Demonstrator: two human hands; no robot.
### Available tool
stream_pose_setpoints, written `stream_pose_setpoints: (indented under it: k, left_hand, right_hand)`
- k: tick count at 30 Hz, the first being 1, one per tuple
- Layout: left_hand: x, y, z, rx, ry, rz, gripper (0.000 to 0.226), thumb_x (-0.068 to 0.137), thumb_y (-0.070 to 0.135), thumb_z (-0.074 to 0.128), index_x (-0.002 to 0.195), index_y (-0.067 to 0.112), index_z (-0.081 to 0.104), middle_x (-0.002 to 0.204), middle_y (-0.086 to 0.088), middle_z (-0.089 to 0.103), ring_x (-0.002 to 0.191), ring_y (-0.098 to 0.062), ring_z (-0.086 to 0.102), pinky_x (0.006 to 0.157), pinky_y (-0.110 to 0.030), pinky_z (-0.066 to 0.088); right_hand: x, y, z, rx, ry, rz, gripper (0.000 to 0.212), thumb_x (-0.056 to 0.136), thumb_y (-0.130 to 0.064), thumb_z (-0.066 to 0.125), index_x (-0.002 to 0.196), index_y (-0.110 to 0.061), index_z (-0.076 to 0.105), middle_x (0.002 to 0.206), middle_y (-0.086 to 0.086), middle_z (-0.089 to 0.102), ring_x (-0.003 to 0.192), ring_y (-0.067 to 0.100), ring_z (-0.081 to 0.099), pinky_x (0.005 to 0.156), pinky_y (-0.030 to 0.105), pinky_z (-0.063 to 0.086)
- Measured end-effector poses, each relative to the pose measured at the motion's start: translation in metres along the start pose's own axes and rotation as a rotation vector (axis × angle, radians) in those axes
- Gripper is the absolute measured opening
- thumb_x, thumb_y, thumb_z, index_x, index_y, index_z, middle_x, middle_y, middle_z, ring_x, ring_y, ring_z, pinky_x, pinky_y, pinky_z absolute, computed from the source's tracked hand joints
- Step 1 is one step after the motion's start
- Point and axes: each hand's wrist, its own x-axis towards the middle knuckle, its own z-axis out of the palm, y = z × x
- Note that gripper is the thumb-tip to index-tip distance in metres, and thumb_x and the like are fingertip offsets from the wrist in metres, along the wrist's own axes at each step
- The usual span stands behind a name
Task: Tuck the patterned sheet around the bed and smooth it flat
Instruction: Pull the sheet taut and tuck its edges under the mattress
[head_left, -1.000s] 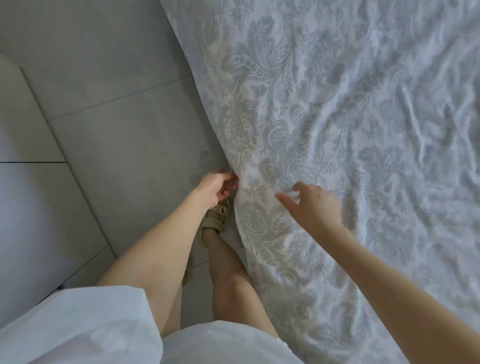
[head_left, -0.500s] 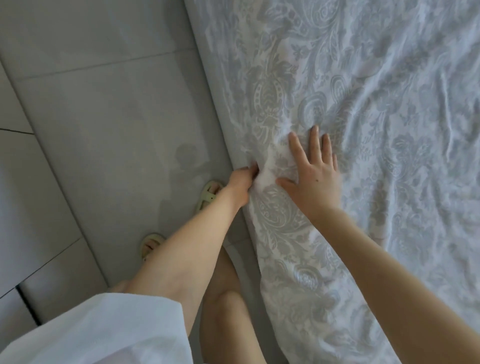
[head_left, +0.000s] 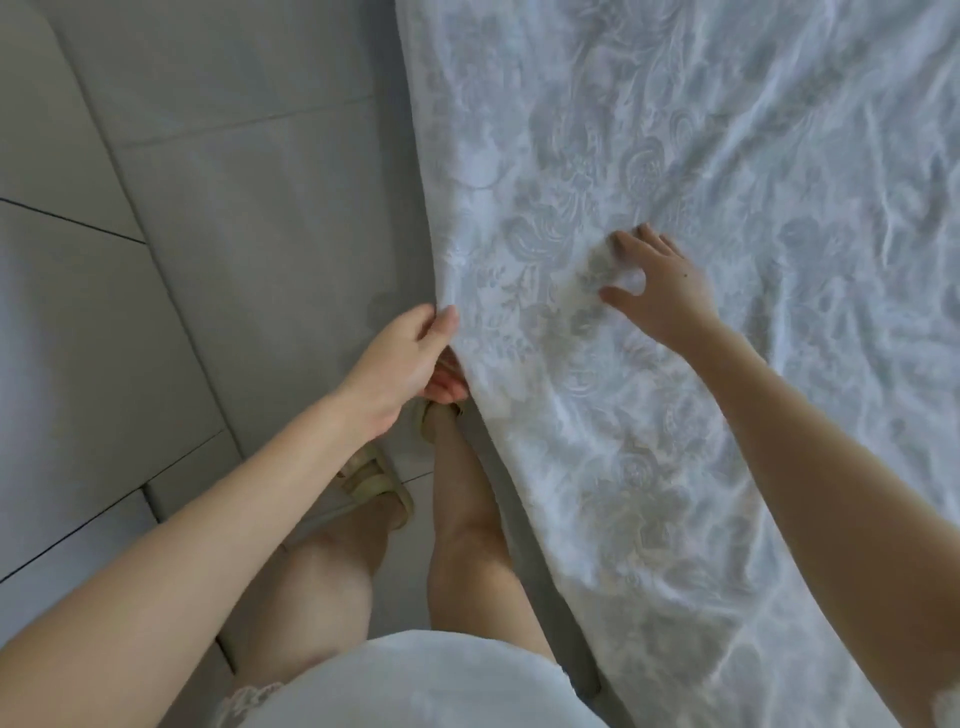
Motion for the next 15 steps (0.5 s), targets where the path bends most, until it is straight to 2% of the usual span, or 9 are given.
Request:
stream_pose_setpoints:
  k: [2,4,6,8,11,15]
  left_hand:
    - [-0.013,0.025,-0.001,-0.151,0.085,0.056,0.033,0.101,0.025,0.040,0.070,0.015,0.037,0.050,0.000,0.043,0.038,-0.011,0.041,0.038,-0.020,0.031]
    - [-0.013,0.046,-0.010,-0.241,0.159,0.116,0.036,0.100,0.021,0.042,0.066,0.017,0.034,0.046,0.003,0.042,0.039,-0.010,0.041,0.038,-0.017,0.032]
    - [-0.005,0.057,-0.020,-0.205,0.240,0.147,0.036,0.097,0.018,0.046,0.063,0.018,0.038,0.045,0.005,0.049,0.044,-0.011,0.047,0.041,-0.017,0.039]
    - [0.012,0.050,-0.029,-0.158,0.312,0.079,0.033,0.094,0.019,0.049,0.061,0.017,0.042,0.054,0.003,0.054,0.050,-0.012,0.050,0.044,-0.018,0.045]
    - [0.038,0.026,-0.034,-0.092,0.339,-0.083,0.024,0.093,0.032,0.053,0.074,0.018,0.048,0.074,0.001,0.053,0.062,-0.012,0.051,0.054,-0.024,0.051]
    - [0.061,0.016,-0.028,-0.059,0.378,-0.101,0.016,0.092,0.031,0.053,0.080,0.023,0.049,0.085,0.001,0.052,0.075,-0.014,0.051,0.060,-0.027,0.050]
  right_hand:
    - [-0.004,0.003,-0.004,-0.037,-0.047,-0.016,0.063,0.090,-0.037,0.060,0.145,-0.022,0.033,0.154,-0.002,0.026,0.141,0.022,0.025,0.105,0.039,0.035]
    - [-0.006,0.003,-0.008,-0.055,-0.083,-0.012,0.060,0.091,-0.034,0.058,0.145,-0.021,0.035,0.153,-0.001,0.027,0.139,0.021,0.029,0.104,0.038,0.036]
    - [-0.006,0.001,-0.010,-0.034,-0.077,-0.011,0.056,0.094,-0.031,0.055,0.145,-0.019,0.035,0.153,0.000,0.028,0.138,0.022,0.031,0.105,0.037,0.033]
    - [-0.005,-0.002,-0.009,-0.041,-0.058,0.003,0.051,0.096,-0.028,0.051,0.144,-0.018,0.037,0.152,0.001,0.031,0.136,0.023,0.035,0.104,0.037,0.035]
    - [-0.002,-0.007,-0.008,-0.068,0.004,0.007,0.045,0.096,-0.027,0.048,0.140,-0.018,0.042,0.146,-0.002,0.040,0.128,0.025,0.045,0.096,0.037,0.042]
    - [0.009,-0.018,-0.012,-0.071,0.050,-0.025,0.045,0.097,-0.027,0.047,0.141,-0.018,0.041,0.147,-0.002,0.042,0.129,0.022,0.044,0.096,0.036,0.043]
